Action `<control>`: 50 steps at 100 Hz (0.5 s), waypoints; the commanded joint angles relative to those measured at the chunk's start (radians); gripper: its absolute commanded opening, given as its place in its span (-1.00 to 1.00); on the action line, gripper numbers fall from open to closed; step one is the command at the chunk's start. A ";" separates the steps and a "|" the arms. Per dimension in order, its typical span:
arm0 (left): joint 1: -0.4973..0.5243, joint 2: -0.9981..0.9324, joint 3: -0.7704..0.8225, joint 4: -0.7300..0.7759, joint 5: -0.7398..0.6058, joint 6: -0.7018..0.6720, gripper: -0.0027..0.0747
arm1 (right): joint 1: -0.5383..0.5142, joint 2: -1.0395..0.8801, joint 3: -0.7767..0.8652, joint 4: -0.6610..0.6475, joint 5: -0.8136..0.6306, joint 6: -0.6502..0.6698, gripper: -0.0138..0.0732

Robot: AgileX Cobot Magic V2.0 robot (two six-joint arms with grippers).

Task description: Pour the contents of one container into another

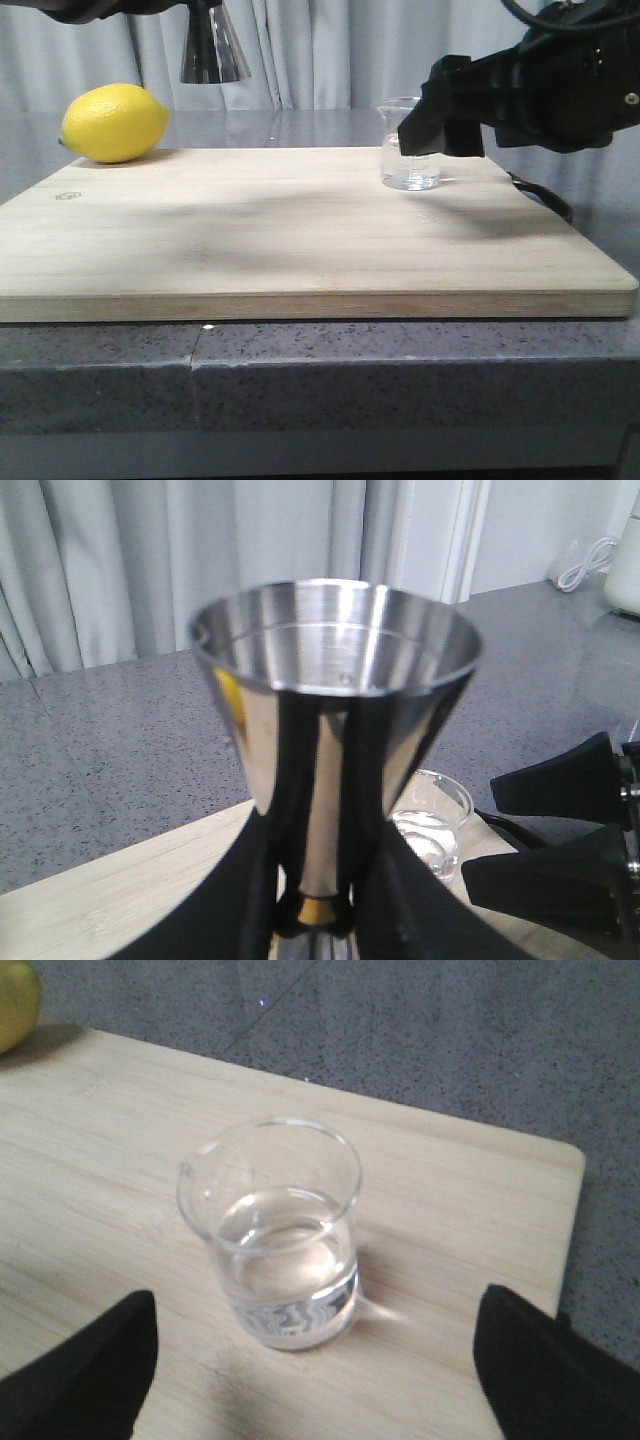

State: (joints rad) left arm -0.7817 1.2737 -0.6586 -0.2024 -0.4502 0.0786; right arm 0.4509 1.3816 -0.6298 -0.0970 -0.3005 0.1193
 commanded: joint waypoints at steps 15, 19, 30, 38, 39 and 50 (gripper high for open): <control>-0.009 -0.031 -0.034 0.004 -0.084 -0.008 -0.98 | 0.002 0.018 -0.026 -0.007 -0.162 -0.010 0.69; -0.009 -0.031 -0.034 0.004 -0.084 -0.008 -0.98 | 0.002 0.026 -0.026 -0.007 -0.179 -0.010 0.69; -0.009 -0.031 -0.034 0.004 -0.084 -0.008 -0.98 | 0.002 0.053 -0.026 -0.007 -0.224 -0.010 0.69; -0.009 -0.031 -0.034 0.004 -0.084 -0.008 -0.98 | 0.002 0.073 -0.026 -0.007 -0.250 -0.010 0.69; -0.009 -0.031 -0.034 0.004 -0.084 -0.008 -0.98 | 0.002 0.075 -0.026 -0.007 -0.253 -0.010 0.69; -0.009 -0.031 -0.034 0.004 -0.082 -0.008 -0.98 | 0.002 0.104 -0.026 -0.007 -0.297 -0.010 0.69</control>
State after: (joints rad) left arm -0.7817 1.2737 -0.6586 -0.2024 -0.4502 0.0786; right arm 0.4509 1.4957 -0.6298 -0.0975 -0.4802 0.1193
